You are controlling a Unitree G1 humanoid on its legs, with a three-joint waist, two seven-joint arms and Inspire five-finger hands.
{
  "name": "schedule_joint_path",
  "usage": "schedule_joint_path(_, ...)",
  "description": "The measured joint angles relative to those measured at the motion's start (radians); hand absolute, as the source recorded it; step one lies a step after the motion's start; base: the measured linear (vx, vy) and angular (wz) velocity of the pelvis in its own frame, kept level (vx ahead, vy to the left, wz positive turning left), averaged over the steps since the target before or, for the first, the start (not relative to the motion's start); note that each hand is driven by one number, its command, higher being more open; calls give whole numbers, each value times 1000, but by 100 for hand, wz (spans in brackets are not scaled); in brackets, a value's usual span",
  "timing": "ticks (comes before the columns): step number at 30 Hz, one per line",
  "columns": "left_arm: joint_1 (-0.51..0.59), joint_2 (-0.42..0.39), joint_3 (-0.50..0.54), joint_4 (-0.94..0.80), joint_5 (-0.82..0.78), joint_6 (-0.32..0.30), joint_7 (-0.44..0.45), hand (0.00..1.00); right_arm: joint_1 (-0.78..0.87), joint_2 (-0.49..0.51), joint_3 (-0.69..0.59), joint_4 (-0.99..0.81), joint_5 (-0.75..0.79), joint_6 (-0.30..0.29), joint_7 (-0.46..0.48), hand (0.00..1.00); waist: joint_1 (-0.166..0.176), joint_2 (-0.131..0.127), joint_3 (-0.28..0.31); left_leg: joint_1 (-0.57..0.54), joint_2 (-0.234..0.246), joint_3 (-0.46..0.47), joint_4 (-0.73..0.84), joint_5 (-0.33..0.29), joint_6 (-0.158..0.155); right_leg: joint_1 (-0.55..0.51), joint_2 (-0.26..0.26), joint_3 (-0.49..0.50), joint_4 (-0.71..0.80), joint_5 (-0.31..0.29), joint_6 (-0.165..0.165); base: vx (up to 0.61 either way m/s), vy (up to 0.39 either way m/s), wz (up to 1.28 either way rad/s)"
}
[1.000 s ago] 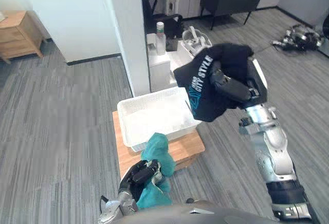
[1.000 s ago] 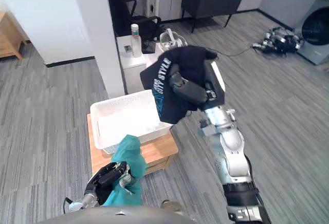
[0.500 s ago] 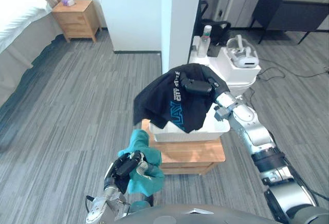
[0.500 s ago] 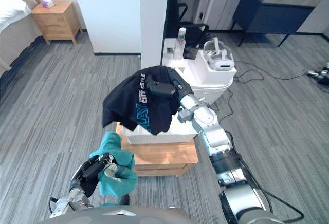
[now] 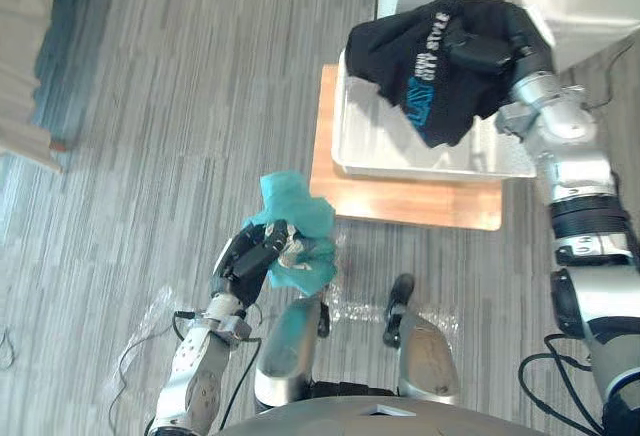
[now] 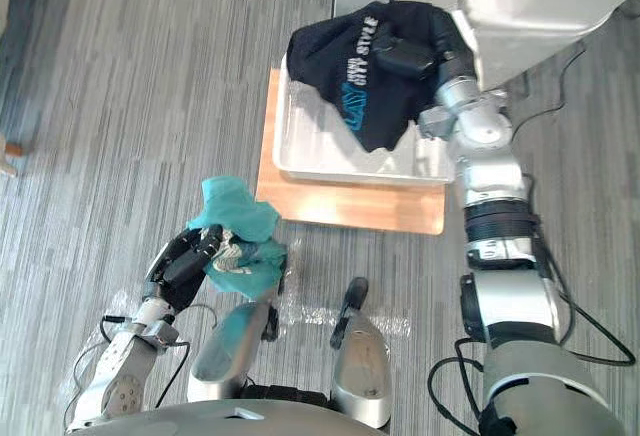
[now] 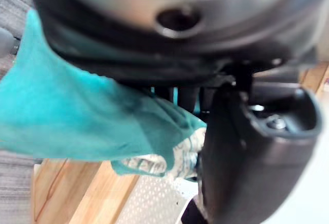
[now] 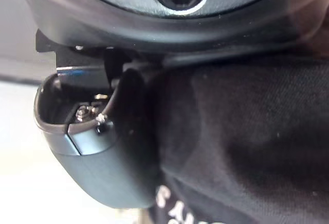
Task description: Tidy up the quilt and then pick up the clothes from the bed and put them into the laundry hamper
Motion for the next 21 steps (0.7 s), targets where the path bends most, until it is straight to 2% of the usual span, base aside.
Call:
schedule_joint_path(3, 4, 2, 0, -43, 0, -5, 2, 0, 3, -27, -4, 51, 0, -9, 37, 0, -6, 3, 1, 0, -6, 1, 0, -1, -1, -4, -7, 1, 9, -2, -3, 32, -8, 1)
schedule_joint_path(7, 2, 5, 0, -100, 0, -21, 2, 0, 5, -36, -4, 50, 0, -83, 100, 0, -6, 3, 1, 5, -8, 7, 5, -2, -2, -10, -13, 8, 33, -16, -4, -3, -30, -3)
schedule_joint_path(10, 2, 8, 0, -106, 0, -20, 2, 0, 15, -33, -4, 48, 0, -112, 133, 0, -1, 3, 1, 20, -3, 23, 3, -8, -8, -10, -12, 26, 46, -18, -7, -43, -28, -11)
schedule_joint_path(11, 3, 8, 0, -106, 0, -20, 2, 0, 23, -33, -4, 45, 0, -116, 139, 100, -1, 3, 1, 23, -3, 26, 2, -8, -7, -10, -12, 30, 49, -19, -8, -38, -21, -15)
schedule_joint_path(14, 2, 8, 0, -107, 6, -21, 1, 0, 84, -17, -4, 28, -58, -120, 162, 100, -2, 4, 1, 39, -1, 50, -1, -10, -4, -9, -11, 54, 50, -15, -3, -28, -19, -20)
schedule_joint_path(21, -3, 9, 0, -112, 20, -27, 0, 0, 192, 81, 32, 41, -231, -99, 149, 100, -22, 5, 0, 71, 1, 79, -2, -15, 0, 8, -10, 85, 48, -8, 6, 7, -22, -13)
